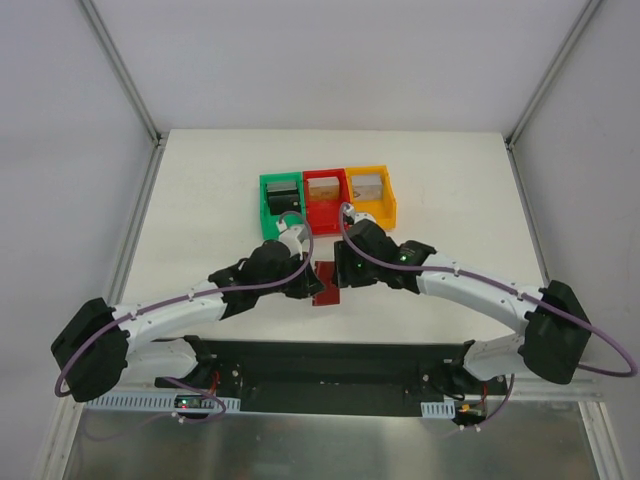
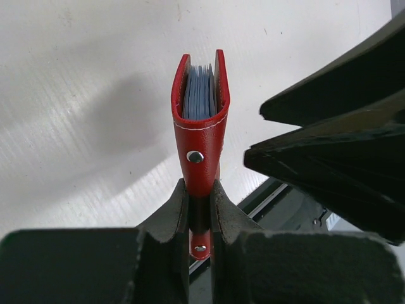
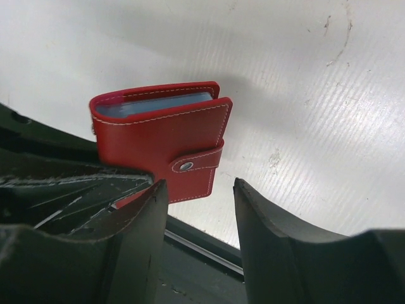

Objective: Take the credit cards out of the card holder
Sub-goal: Open the card holder.

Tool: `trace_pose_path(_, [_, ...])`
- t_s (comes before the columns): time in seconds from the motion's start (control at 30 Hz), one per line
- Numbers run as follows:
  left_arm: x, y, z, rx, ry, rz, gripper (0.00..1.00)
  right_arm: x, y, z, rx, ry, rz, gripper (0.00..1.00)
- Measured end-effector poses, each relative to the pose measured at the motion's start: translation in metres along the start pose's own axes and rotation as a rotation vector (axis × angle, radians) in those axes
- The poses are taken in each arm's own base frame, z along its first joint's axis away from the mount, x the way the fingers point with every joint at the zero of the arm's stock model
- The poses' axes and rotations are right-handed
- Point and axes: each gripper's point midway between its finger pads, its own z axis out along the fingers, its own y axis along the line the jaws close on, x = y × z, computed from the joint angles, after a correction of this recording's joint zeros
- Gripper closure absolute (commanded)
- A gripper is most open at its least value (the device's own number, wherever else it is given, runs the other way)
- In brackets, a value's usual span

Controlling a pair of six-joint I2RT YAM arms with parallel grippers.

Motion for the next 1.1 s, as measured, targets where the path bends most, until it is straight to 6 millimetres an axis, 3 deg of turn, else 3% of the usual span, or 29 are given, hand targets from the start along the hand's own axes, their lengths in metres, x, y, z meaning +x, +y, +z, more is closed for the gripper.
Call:
trace_pose_path(0.5, [-0.006,-0.011,-0.004,0.026,-0.015,0.012,1.0,0.0,0.006,0.009,-0.002,0.012,-0.005,0.5])
trace_pose_path(0.8, [-0.004,-0.005,-0.003,-0.001,-0.013,0.015,1.0,-0.002,0.011,0.016,0.01,0.03,-0.011,0.59])
trace_pose_path(1.1, [0.0,-0.002,-0.006,-0.02,0.003,0.017,1.0,0.005,0.008,0.024,0.041,0.068,-0.018,0.62])
